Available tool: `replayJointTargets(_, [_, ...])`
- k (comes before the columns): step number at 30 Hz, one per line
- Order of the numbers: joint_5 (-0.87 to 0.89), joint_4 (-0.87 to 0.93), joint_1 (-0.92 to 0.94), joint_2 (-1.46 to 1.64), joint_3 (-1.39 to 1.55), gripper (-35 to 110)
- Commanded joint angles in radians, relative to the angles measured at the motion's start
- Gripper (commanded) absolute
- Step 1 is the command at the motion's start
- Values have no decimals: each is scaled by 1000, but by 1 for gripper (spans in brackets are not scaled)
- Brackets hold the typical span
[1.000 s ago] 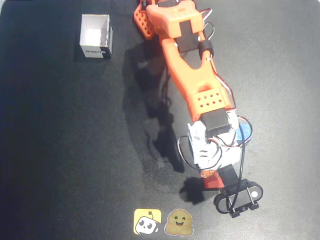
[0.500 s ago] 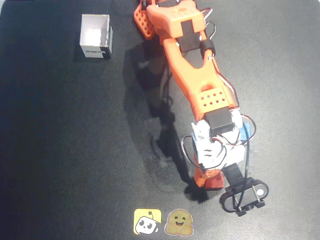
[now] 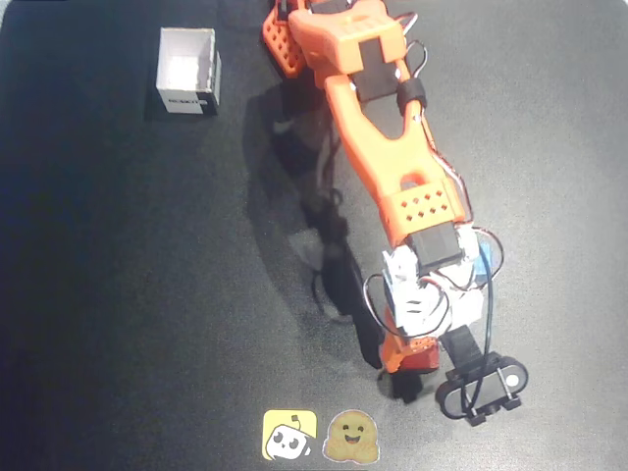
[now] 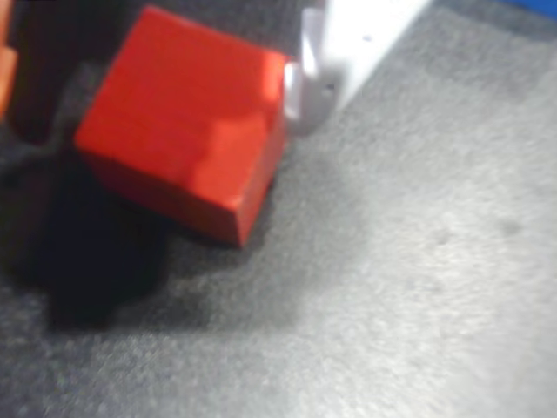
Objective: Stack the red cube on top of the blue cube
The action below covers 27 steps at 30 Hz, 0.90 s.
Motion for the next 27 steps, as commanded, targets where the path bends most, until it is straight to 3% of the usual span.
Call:
replayJointTargets(1, [6, -34, -5, 43, 18, 24])
replayJointTargets(18, [71, -81, -8, 43, 84, 19])
replayJointTargets(27, [78, -97, -8, 44, 100, 5])
